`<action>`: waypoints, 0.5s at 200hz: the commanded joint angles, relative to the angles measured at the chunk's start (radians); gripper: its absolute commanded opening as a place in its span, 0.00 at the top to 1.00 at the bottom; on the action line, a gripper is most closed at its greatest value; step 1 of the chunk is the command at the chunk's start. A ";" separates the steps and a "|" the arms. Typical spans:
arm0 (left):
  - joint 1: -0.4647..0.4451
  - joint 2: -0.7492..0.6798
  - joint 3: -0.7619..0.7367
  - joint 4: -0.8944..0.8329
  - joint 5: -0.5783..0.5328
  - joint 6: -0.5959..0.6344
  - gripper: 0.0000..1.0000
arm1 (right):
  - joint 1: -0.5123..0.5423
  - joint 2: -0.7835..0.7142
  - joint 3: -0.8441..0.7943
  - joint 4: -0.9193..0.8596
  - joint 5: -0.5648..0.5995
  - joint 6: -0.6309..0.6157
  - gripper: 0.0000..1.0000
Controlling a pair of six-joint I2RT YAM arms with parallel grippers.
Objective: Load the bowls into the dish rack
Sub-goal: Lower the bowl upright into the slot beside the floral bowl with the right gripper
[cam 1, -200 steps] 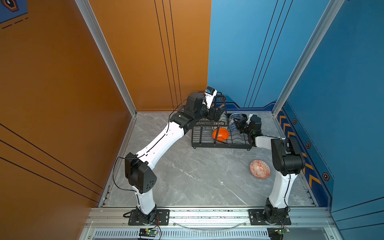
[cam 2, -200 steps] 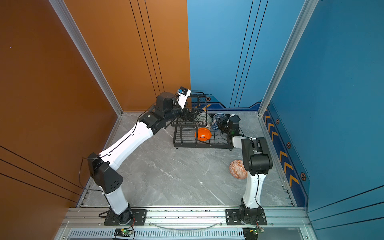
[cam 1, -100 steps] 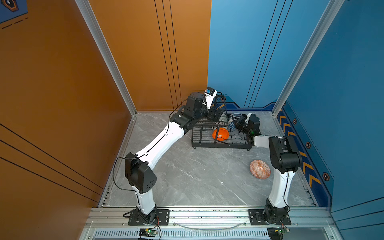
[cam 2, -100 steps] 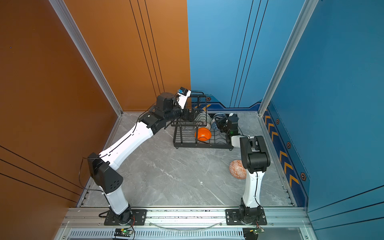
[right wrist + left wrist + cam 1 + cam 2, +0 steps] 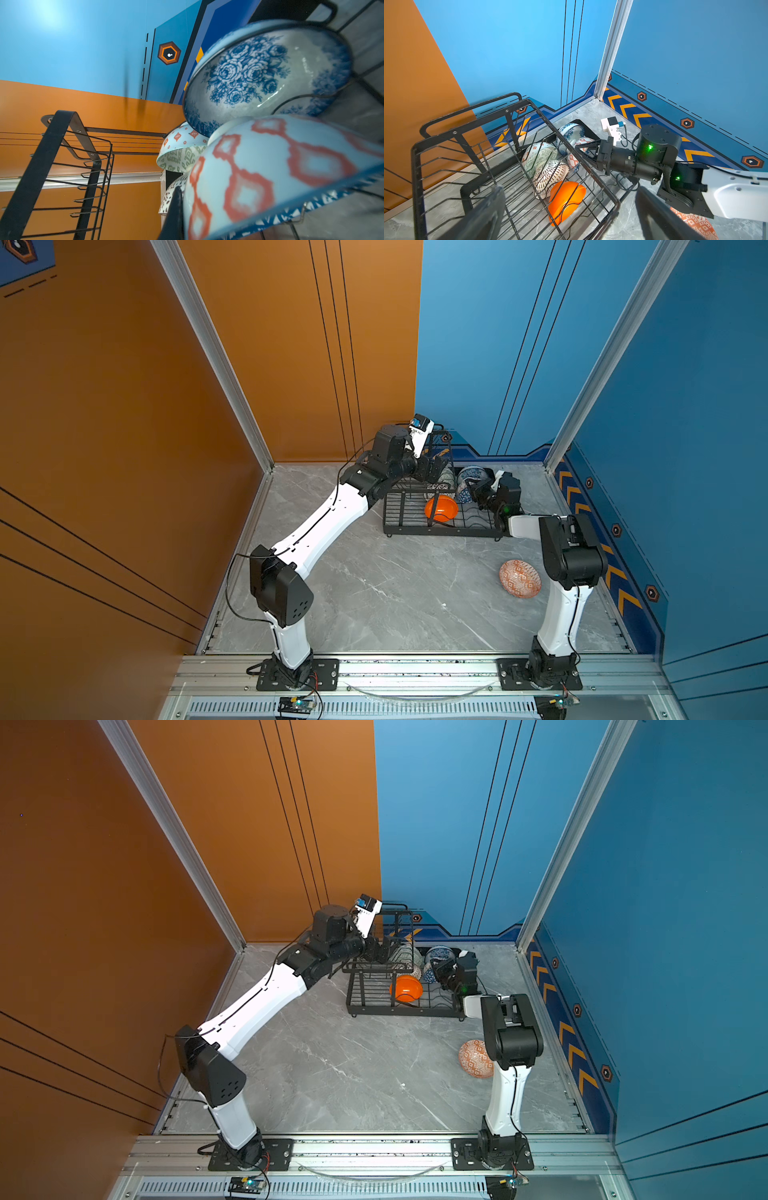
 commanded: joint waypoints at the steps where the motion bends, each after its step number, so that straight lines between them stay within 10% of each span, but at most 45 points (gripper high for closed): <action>1: -0.002 -0.012 -0.001 -0.002 0.012 0.002 0.02 | 0.004 -0.052 -0.031 0.021 0.021 -0.016 1.00; 100: -0.013 -0.011 -0.003 0.004 0.010 0.001 0.02 | 0.036 -0.115 -0.096 -0.128 0.182 0.025 1.00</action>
